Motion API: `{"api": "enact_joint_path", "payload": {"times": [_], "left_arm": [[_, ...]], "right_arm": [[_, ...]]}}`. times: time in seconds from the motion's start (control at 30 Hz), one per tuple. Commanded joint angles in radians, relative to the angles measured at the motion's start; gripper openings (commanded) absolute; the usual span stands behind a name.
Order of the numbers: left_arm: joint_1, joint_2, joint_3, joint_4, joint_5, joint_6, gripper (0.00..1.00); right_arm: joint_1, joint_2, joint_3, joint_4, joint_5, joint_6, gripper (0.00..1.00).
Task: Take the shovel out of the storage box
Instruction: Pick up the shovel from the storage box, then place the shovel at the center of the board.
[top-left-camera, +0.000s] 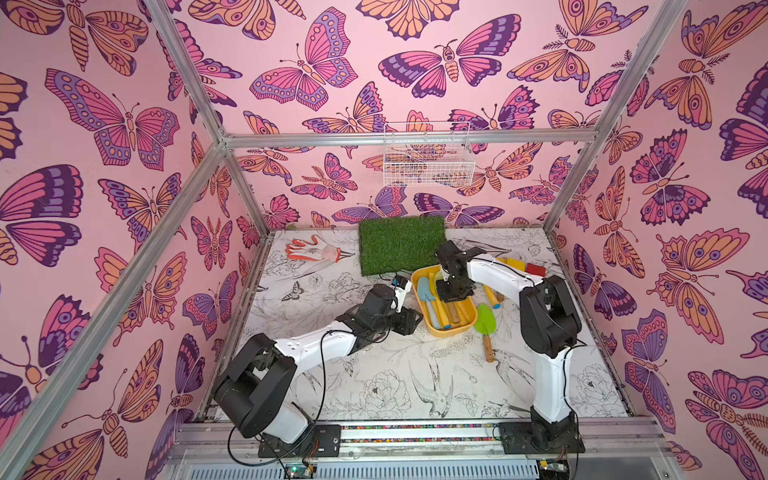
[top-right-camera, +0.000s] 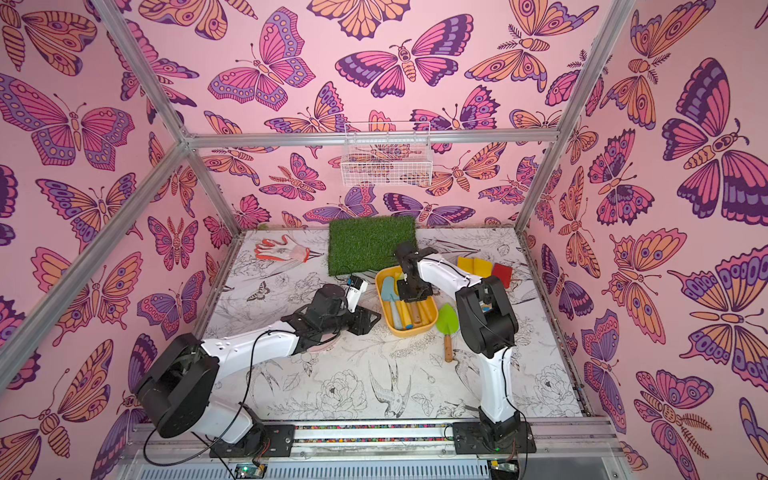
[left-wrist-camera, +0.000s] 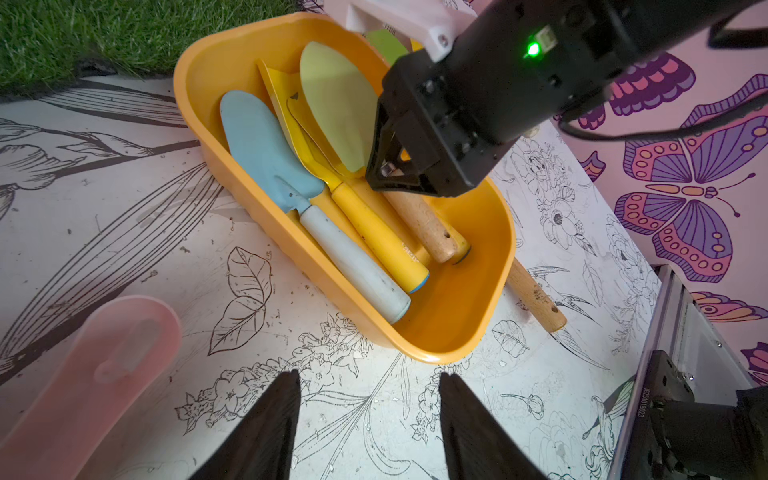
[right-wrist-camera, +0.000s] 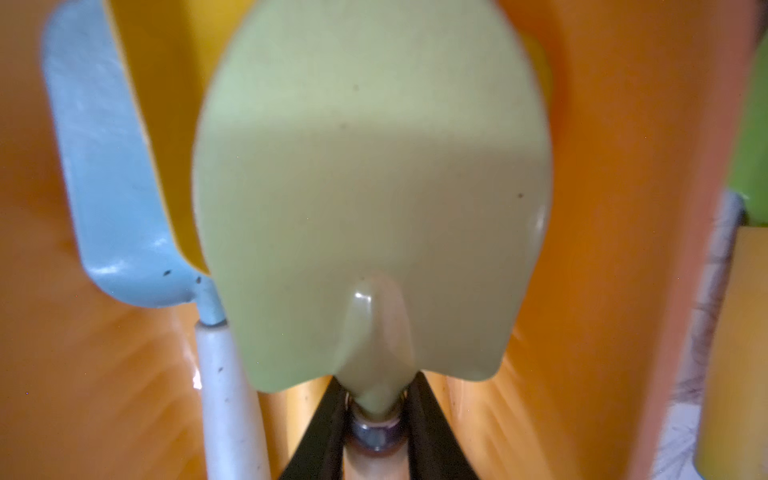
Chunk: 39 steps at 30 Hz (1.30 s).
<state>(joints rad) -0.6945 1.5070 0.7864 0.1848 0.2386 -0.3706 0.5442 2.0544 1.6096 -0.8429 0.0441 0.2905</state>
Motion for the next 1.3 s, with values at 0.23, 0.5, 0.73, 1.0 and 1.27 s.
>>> {"api": "enact_joint_path", "payload": {"times": [0.23, 0.5, 0.73, 1.0, 1.27], "left_arm": [[-0.005, -0.036, -0.001, -0.013, 0.005, 0.01, 0.59], [-0.008, -0.038, -0.004, -0.013, 0.001, 0.012, 0.59], [-0.009, -0.038, -0.003, -0.014, -0.003, 0.013, 0.59], [-0.011, -0.061, -0.01, -0.013, -0.001, 0.012, 0.59], [-0.017, -0.085, -0.018, -0.014, -0.003, 0.013, 0.59]], "right_arm": [[0.017, -0.117, 0.029, -0.052, 0.01, 0.016, 0.17], [0.02, -0.261, -0.059, -0.053, 0.01, 0.023, 0.17], [0.02, -0.423, -0.202, -0.038, 0.021, 0.051, 0.18], [0.02, -0.626, -0.381, -0.002, 0.045, 0.104, 0.17], [-0.011, -0.765, -0.576, 0.022, 0.144, 0.209, 0.18]]}}
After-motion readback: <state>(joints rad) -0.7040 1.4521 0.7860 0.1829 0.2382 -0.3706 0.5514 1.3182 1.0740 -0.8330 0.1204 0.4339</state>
